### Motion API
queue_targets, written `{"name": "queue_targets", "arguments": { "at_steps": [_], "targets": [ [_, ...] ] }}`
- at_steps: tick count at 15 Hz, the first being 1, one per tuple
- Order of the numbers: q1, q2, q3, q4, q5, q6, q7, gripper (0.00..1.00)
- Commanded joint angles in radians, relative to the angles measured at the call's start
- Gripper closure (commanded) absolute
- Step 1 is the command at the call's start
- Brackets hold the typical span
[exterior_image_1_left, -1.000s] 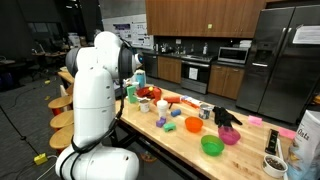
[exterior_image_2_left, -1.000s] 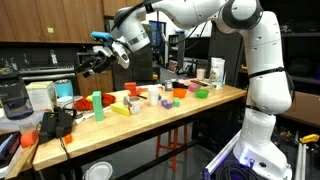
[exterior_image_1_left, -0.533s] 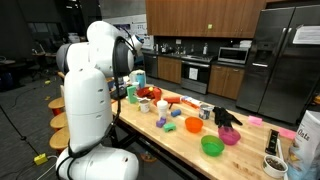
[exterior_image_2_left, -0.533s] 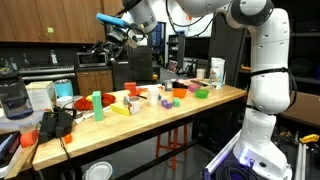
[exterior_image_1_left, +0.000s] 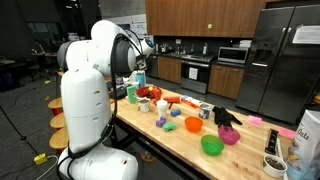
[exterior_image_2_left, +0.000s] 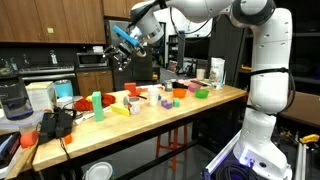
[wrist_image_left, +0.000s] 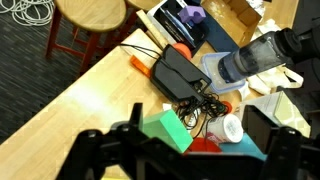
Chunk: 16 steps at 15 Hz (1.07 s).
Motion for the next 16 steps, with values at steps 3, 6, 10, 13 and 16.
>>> {"name": "queue_targets", "arguments": {
  "at_steps": [3, 6, 10, 13, 16],
  "targets": [
    [0.018, -0.085, 0.027, -0.198, 0.194, 0.151, -0.11, 0.0],
    [0.027, -0.09, 0.034, -0.232, 0.238, 0.158, -0.114, 0.0],
    [0.029, -0.101, 0.03, -0.261, 0.199, 0.166, -0.063, 0.0],
    [0.023, -0.11, 0.019, -0.27, 0.112, 0.155, 0.034, 0.0],
    [0.012, -0.115, 0.002, -0.251, -0.054, 0.071, 0.224, 0.0]
  ]
}}
